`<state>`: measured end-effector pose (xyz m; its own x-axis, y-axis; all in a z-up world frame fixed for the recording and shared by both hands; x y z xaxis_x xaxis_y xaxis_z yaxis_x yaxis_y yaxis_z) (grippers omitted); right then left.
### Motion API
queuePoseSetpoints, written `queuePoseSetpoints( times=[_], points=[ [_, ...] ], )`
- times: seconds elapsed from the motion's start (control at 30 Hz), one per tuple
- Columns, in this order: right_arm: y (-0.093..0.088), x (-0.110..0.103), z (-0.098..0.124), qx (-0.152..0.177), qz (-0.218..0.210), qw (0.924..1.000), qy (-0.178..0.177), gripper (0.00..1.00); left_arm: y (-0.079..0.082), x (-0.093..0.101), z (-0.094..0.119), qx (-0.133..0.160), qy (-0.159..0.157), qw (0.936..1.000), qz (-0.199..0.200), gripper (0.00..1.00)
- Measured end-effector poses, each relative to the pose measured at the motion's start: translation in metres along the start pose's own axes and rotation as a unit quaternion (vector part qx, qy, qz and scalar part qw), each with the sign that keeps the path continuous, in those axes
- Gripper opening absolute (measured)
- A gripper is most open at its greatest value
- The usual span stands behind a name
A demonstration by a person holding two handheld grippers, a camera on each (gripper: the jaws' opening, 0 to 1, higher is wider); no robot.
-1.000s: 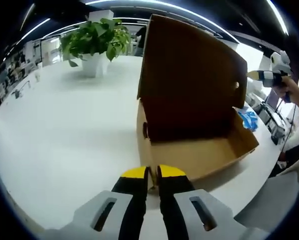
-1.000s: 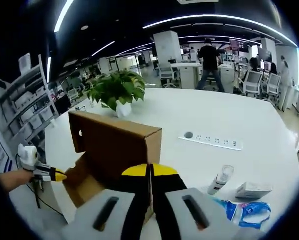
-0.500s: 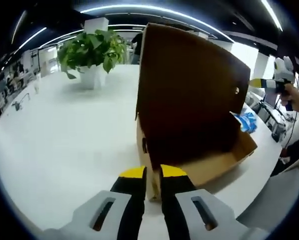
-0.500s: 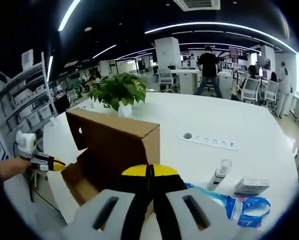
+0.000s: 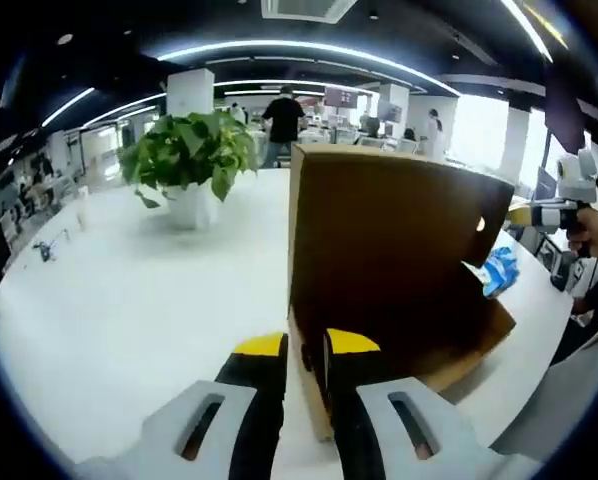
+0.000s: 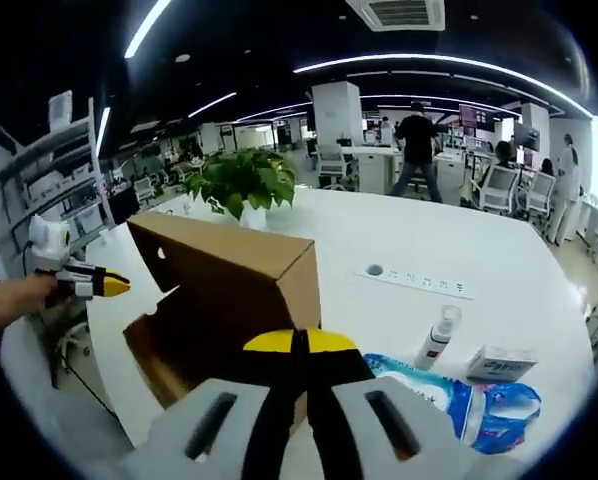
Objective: Operate the shoe box by opening the lid, removing the specified soft item, and placing it in the target area until the item is outside and the box remains undamaged.
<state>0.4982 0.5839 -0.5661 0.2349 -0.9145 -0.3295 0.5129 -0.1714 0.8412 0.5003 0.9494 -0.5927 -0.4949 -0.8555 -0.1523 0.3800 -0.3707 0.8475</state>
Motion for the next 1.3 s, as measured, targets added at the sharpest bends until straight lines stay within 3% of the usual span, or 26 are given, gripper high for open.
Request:
queuePoseSetpoints(
  times=[0.33, 0.57, 0.87, 1.3],
  points=[
    [-0.012, -0.002, 0.007, 0.003, 0.001, 1.0, 0.004, 0.0, 0.023, -0.014, 0.001, 0.019, 0.005, 0.9996, -0.022, 0.11],
    [-0.02, -0.004, 0.012, 0.003, 0.004, 1.0, 0.007, 0.01, 0.03, -0.012, 0.0, 0.028, -0.003, 0.9989, -0.036, 0.1],
    [-0.035, -0.005, 0.017, -0.007, 0.009, 0.9998, 0.014, 0.01, 0.028, -0.006, 0.003, 0.027, -0.021, 0.9985, -0.044, 0.04],
    [-0.049, -0.006, 0.019, -0.018, 0.018, 0.9995, 0.017, 0.02, 0.014, 0.0, 0.011, 0.014, -0.028, 0.9988, -0.037, 0.05]
  ],
)
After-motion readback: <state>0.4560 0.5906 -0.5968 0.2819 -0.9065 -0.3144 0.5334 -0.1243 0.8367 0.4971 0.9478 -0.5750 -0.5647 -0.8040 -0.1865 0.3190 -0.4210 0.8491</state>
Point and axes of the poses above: the point that each gripper's makers call its tool centre point, and the gripper's own axes: z roughly backward along the fingers, x roughly to its right, y roughly out of its top, the point moved 8 cm from there along z, roughly backward along the fingers, and after that the axes turned 15 degrees about -z, right-handed, at the moved point
